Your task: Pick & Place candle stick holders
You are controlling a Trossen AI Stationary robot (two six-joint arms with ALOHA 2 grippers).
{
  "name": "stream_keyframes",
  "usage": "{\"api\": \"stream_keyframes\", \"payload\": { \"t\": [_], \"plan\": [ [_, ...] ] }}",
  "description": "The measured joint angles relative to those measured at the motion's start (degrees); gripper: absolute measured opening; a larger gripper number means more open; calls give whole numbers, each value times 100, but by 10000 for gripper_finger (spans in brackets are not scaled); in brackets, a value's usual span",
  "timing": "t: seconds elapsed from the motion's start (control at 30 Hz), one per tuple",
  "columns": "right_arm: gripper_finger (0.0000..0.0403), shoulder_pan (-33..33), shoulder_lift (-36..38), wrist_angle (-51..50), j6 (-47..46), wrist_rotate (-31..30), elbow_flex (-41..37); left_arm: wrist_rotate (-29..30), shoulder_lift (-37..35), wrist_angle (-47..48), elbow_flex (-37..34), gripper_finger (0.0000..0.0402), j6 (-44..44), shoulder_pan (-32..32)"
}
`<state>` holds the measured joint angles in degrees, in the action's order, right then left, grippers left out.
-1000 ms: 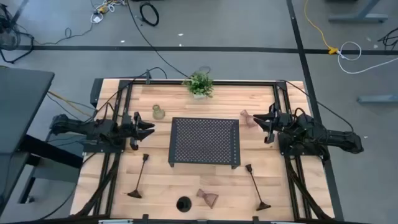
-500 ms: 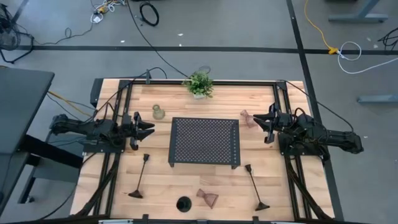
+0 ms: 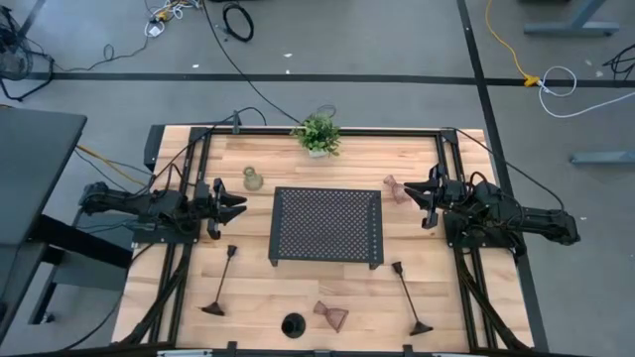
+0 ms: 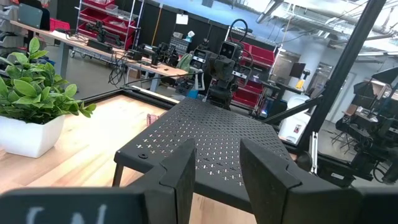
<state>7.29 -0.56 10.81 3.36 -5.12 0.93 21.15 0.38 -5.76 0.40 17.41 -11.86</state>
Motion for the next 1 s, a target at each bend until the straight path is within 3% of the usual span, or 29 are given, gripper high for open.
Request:
{"api": "stream_keyframes", "payload": {
  "t": [0.77, 1.0],
  "plan": [
    [63, 0, 0, 0, -2, 1, 0, 39, 0, -12, 0, 129, -5, 2],
    [63, 0, 0, 1, 0, 0, 0, 1107, -2, -198, 0, 128, -274, 2]
  ]
}}
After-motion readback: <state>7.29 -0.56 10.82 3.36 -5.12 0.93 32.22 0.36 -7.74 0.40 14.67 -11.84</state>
